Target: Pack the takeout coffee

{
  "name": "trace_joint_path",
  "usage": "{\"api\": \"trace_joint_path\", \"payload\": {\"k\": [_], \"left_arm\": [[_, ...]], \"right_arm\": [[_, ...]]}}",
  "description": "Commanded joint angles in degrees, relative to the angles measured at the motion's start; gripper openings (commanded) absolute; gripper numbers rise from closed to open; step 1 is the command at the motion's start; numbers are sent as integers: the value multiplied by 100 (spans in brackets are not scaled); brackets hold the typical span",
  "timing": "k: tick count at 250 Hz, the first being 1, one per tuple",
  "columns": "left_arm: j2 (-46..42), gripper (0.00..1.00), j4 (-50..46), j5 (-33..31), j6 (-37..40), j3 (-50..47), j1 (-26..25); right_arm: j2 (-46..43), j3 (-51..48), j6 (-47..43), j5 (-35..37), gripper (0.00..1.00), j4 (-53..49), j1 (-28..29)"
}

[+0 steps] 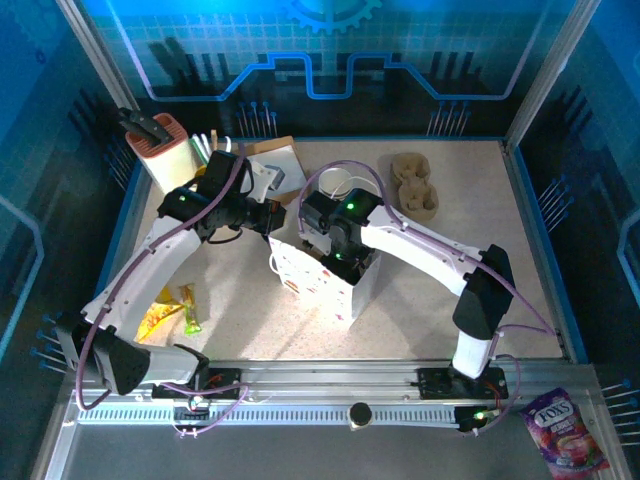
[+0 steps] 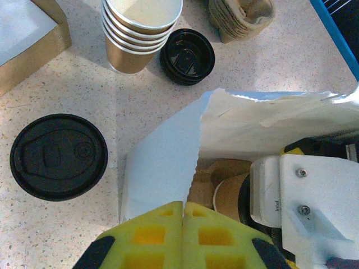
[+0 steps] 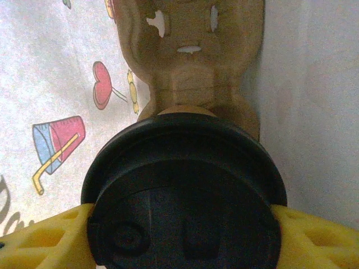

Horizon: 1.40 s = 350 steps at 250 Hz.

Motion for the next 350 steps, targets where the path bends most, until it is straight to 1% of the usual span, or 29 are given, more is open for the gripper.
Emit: {"api": "trace_joint_path", "payload": {"k": [1,64,350], "left_arm": [[-51,0,43,115,75,-87,-29],[-51,0,35,115,85,-87,-24],[-50,0,40,106,94,-111,-31]], "right_arm": [[60,211,-35,52,41,-300,-35],[84,168,-31,129,40,-322,-5],[173,70,-73,62,40,-186,-22]]}}
